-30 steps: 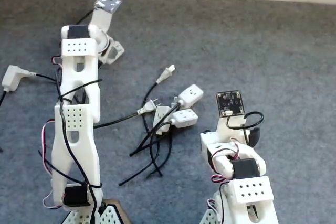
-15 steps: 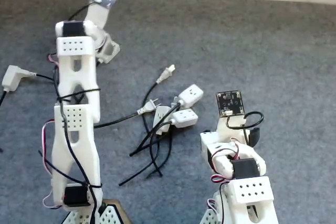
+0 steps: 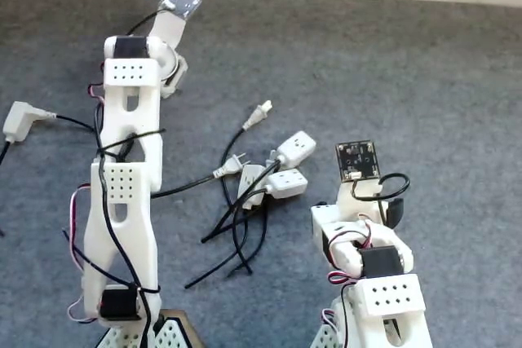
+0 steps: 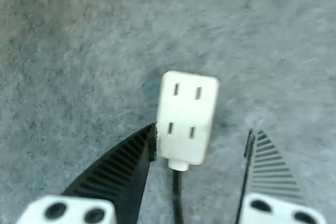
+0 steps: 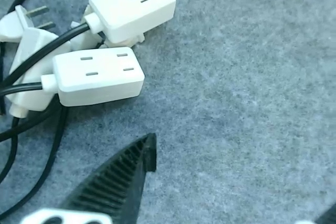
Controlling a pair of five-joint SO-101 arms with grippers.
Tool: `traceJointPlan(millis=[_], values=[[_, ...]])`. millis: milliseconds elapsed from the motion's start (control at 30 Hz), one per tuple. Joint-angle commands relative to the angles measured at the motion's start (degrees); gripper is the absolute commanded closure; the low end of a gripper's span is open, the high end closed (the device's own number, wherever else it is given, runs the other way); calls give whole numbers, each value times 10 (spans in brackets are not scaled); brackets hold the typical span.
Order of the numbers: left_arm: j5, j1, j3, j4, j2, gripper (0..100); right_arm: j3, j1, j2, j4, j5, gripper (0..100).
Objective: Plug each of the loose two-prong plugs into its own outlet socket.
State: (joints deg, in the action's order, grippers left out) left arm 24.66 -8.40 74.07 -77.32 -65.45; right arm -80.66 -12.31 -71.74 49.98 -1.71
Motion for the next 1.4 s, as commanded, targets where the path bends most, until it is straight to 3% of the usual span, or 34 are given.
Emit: traceJointPlan(millis=[0,167,367,500,667,800,1067,1267,1367], values=[[0,-19,-44,48,9,723,1,3,-6,-8,-7,505],[0,-22,-62,49,9,739,1,3,-6,-8,-7,505],[1,-21,-60,-1,13,992,1,3,-6,-8,-7,505],[1,-14,-40,-76,15,997,1,3,-6,-8,-7,505],[1,-6,105,-250,15,996,1,3,-6,-8,-7,505],[23,-24,109,-259,68,996,1,4,-6,-9,-7,505],[150,-6,-375,-257,410,996,-9,3,-7,-12,-7,505],[293,65,-814,-254,752,996,-9,3,-7,-12,-7,505],[342,83,-991,-201,898,996,-9,3,-7,-12,-7,505]])
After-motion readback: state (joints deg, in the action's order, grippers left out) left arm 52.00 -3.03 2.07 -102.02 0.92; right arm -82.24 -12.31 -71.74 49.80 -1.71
